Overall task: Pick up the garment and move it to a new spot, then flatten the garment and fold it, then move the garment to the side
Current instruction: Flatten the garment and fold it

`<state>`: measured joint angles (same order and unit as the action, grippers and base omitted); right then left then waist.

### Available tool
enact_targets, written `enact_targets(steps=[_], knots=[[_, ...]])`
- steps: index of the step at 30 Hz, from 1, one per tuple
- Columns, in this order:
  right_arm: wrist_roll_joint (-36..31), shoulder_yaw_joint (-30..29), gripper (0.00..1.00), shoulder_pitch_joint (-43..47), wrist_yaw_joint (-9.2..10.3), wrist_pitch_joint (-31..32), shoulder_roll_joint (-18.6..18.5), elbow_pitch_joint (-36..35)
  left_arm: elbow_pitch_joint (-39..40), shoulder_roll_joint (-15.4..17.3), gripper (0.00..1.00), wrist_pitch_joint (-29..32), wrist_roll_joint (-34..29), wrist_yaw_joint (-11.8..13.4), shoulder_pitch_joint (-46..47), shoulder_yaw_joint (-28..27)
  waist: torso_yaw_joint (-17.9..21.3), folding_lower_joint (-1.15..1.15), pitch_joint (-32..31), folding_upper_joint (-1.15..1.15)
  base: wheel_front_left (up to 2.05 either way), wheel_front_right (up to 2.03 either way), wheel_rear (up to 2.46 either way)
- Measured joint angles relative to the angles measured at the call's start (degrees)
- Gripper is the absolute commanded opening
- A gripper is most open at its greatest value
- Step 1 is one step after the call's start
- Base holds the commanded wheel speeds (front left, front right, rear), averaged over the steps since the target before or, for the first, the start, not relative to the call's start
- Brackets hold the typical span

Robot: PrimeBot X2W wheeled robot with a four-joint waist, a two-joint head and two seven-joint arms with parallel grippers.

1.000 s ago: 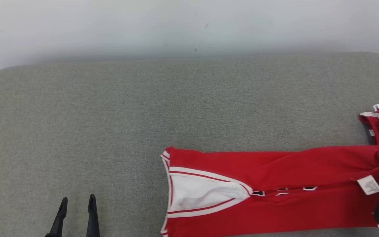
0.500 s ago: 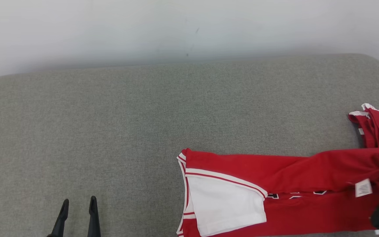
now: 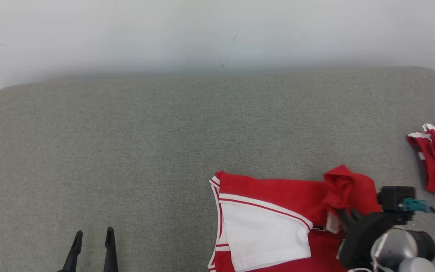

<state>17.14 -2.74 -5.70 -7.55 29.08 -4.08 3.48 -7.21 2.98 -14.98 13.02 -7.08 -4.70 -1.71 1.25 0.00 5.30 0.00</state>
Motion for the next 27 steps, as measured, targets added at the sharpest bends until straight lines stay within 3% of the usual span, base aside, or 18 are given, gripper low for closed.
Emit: enact_targets(steps=[16,26,27], knots=[[7.22,17.89,0.0,-7.92,0.0,-2.66,1.04,9.7,-1.09,-0.03,1.0,0.0,0.54,-0.04,0.05,1.12,-3.31,0.0,-0.06,0.0,0.0,0.0,0.0],[11.32,22.47,0.0,-11.22,0.01,-6.75,1.11,17.28,-1.58,-0.03,1.0,0.0,1.0,-0.05,-0.05,1.45,-6.29,0.0,-0.09,0.0,0.0,0.0,0.0],[11.56,22.79,0.11,-11.5,0.01,-7.03,1.11,17.91,-1.6,-0.03,1.0,0.0,1.03,-0.05,-0.06,1.48,-6.49,0.0,-0.09,0.0,0.0,0.0,0.0]])
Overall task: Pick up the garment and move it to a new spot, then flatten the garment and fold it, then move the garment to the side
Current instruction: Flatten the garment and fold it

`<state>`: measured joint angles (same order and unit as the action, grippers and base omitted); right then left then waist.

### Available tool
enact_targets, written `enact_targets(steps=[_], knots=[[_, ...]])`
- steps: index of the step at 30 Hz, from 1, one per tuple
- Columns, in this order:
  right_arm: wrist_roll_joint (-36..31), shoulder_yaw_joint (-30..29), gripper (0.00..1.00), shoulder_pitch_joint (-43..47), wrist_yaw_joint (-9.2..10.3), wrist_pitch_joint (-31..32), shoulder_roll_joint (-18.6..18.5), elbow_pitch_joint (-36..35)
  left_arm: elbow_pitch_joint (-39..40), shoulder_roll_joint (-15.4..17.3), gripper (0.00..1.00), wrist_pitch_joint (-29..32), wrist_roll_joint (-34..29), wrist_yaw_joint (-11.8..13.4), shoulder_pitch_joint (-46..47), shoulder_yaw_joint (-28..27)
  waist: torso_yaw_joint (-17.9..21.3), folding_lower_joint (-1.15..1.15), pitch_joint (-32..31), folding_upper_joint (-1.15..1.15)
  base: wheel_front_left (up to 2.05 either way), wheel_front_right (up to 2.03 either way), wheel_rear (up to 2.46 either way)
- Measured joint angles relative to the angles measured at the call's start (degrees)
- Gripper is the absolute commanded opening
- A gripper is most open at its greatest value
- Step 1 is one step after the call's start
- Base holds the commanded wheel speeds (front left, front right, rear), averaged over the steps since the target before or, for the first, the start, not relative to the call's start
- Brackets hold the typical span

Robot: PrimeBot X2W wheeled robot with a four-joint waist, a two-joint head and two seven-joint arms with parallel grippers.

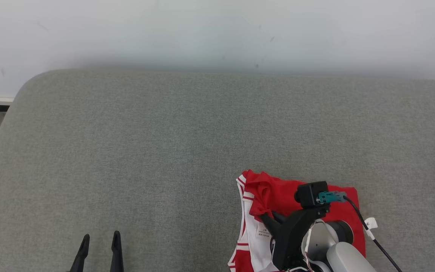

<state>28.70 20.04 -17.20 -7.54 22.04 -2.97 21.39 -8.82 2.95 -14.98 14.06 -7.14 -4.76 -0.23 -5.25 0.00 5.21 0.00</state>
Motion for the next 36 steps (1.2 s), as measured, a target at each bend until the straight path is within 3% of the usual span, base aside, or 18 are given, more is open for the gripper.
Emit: enact_targets(steps=[1,2,8,14,21,30,31,34,36], knots=[[0.11,0.34,0.63,-0.28,0.0,-0.56,-0.01,0.42,0.0,0.0,1.0,0.0,0.01,0.0,-0.01,-0.03,-0.17,0.0,0.0,0.0,0.0,0.0,0.0],[0.35,0.67,1.0,-0.6,0.0,-0.98,0.01,0.8,-0.01,0.0,1.0,0.0,0.02,0.0,-0.01,-0.01,-0.3,0.0,-0.01,0.0,0.0,0.0,0.0],[3.11,2.41,1.0,-1.74,-0.01,-2.52,0.01,0.26,-0.03,-0.01,1.0,0.0,0.1,0.0,-0.12,-0.42,-0.12,0.0,-0.21,0.0,0.0,0.0,0.0],[5.08,2.02,1.0,-1.87,-0.01,-3.24,0.09,-5.78,0.11,0.0,1.0,0.0,0.16,0.01,-0.26,-1.11,1.13,0.0,-0.53,0.0,0.0,0.0,0.0],[0.34,-4.58,1.0,0.24,0.0,-3.34,-1.51,-11.23,0.19,-0.01,1.0,0.0,0.16,0.02,-0.27,-1.11,2.37,0.0,-1.14,0.0,0.0,0.0,0.0],[-9.61,-17.73,1.0,10.17,-0.01,-2.87,-3.61,-13.93,1.0,-0.01,1.0,0.0,0.16,0.07,-0.63,-1.26,2.95,0.0,-1.75,0.0,0.0,0.0,0.0],[-10.57,-18.41,0.96,10.88,-0.01,-2.85,-3.6,-14.04,1.18,-0.01,1.0,0.0,0.16,0.07,-0.65,-1.27,2.98,0.0,-1.71,0.0,0.0,0.0,0.0],[-12.48,-19.68,0.0,12.28,0.0,-2.88,-3.53,-13.91,1.69,-0.02,1.0,0.0,0.16,0.08,-0.73,-1.32,3.11,0.0,-1.56,0.0,0.0,0.0,0.0],[-13.59,-19.34,0.0,12.52,0.0,-2.9,-3.36,-13.34,1.89,-0.02,1.0,0.0,0.16,0.08,-0.75,-1.35,3.22,0.0,-1.43,0.0,0.0,0.0,0.0]])
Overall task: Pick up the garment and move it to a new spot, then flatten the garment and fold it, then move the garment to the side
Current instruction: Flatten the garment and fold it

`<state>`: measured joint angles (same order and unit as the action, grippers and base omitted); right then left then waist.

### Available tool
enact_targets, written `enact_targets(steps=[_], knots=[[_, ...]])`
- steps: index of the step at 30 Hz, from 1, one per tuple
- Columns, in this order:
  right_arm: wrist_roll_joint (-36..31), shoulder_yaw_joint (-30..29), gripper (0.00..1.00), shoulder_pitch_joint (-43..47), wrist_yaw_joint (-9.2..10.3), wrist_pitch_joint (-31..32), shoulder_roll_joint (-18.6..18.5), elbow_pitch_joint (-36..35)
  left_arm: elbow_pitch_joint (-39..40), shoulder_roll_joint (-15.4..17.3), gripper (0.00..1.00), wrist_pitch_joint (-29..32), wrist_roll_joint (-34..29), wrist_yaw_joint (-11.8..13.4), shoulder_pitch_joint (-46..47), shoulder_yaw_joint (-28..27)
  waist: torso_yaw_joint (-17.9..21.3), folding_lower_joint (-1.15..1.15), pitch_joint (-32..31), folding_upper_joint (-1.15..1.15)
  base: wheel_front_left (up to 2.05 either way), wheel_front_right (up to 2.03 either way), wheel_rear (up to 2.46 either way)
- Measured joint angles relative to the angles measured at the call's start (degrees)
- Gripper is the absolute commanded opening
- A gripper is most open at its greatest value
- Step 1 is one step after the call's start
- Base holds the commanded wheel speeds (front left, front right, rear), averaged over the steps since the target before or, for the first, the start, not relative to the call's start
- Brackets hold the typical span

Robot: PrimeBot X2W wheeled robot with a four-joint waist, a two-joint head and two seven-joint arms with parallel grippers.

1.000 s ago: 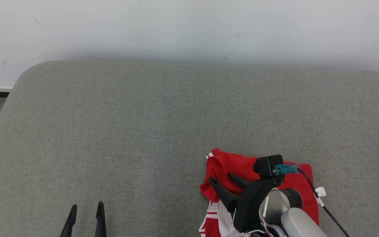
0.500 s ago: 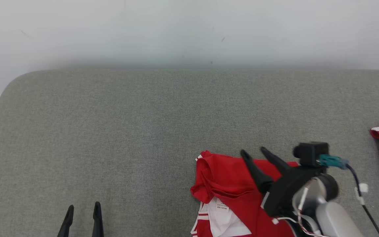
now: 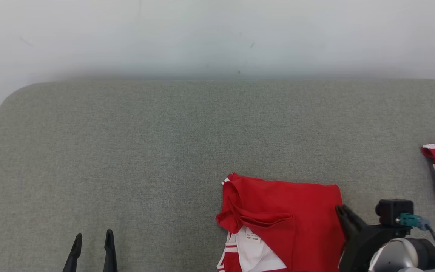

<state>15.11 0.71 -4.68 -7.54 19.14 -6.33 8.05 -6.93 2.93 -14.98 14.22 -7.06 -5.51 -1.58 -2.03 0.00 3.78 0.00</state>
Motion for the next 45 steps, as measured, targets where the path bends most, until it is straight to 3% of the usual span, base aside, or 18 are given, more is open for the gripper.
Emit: enact_targets(steps=[17,30,39,40,42,45], knots=[[-1.16,14.97,0.0,-3.8,-0.01,-0.53,2.23,9.32,-0.31,0.0,1.0,0.0,0.0,0.01,0.25,0.62,-1.16,-0.01,0.89,0.0,0.0,0.0,0.0],[5.94,30.85,0.0,-6.04,-0.01,-0.21,2.88,11.11,-0.51,0.0,1.0,0.0,0.04,0.27,0.23,0.59,-1.81,-0.01,0.73,0.0,0.0,0.0,0.0],[12.25,34.24,0.0,-8.24,-0.01,-3.39,3.31,8.76,-0.55,0.0,1.0,0.0,0.1,0.53,-0.15,0.7,-1.26,-0.01,0.0,0.0,0.0,0.0,0.0],[12.41,33.62,0.07,-8.27,-0.01,-4.13,3.34,8.22,-0.49,0.0,1.0,0.0,0.1,0.58,-0.3,0.68,-1.18,-0.01,-0.18,0.0,0.0,0.0,0.0],[12.13,31.58,1.0,-8.27,-0.01,-5.68,3.38,7.15,-0.34,0.0,1.0,0.0,0.1,0.7,-0.57,0.59,-0.98,-0.01,-0.55,0.0,0.0,0.0,0.0],[9.91,26.86,1.0,-7.81,0.0,-8.33,3.15,5.2,-0.09,0.0,1.0,0.0,0.1,1.0,-1.21,0.36,-0.6,-0.01,-1.19,0.0,0.0,0.0,0.0]])
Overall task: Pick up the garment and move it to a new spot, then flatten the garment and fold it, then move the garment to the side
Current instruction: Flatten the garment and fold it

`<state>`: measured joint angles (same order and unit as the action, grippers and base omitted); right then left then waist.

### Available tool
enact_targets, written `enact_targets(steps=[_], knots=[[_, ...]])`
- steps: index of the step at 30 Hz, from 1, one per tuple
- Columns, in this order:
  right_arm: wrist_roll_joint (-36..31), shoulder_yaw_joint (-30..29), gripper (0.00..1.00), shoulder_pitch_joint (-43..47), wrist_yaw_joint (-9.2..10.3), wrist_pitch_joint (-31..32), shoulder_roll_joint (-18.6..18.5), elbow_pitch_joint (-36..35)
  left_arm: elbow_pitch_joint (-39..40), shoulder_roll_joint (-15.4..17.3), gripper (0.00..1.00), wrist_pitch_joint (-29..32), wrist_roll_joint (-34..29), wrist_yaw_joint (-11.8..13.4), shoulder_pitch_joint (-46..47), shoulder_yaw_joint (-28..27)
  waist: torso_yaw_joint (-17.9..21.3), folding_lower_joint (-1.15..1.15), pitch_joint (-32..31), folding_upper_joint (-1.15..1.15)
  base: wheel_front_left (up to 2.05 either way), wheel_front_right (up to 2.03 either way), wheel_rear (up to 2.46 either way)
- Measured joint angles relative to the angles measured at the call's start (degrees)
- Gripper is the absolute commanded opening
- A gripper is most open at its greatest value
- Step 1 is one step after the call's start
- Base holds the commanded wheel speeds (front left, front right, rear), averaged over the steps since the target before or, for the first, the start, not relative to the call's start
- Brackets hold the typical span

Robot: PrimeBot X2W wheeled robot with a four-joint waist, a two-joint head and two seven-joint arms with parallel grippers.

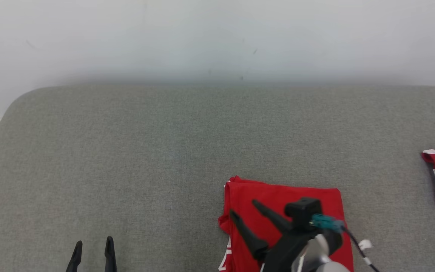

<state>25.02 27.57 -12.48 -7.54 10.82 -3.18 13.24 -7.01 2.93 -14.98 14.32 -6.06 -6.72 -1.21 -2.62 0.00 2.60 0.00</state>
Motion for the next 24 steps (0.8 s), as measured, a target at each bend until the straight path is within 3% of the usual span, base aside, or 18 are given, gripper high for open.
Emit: enact_targets(steps=[11,18,24], knots=[[-11.34,-16.08,1.0,5.58,-0.01,-6.88,-2.69,-10.1,1.74,0.0,1.0,0.0,0.16,0.71,-1.11,-1.07,2.81,0.01,-1.92,0.0,0.0,0.0,0.0],[-13.04,-23.06,1.0,8.49,0.0,-11.62,-5.24,-9.23,1.85,-0.01,1.0,0.0,0.33,0.91,-0.76,-2.13,4.37,0.01,-2.91,0.0,0.0,0.0,0.0],[-13.01,-25.55,1.0,9.67,-0.01,-15.62,-7.03,-5.2,0.79,0.0,1.0,0.0,-0.2,0.42,0.49,-3.54,5.27,0.01,-3.71,0.0,0.0,0.0,0.0]])
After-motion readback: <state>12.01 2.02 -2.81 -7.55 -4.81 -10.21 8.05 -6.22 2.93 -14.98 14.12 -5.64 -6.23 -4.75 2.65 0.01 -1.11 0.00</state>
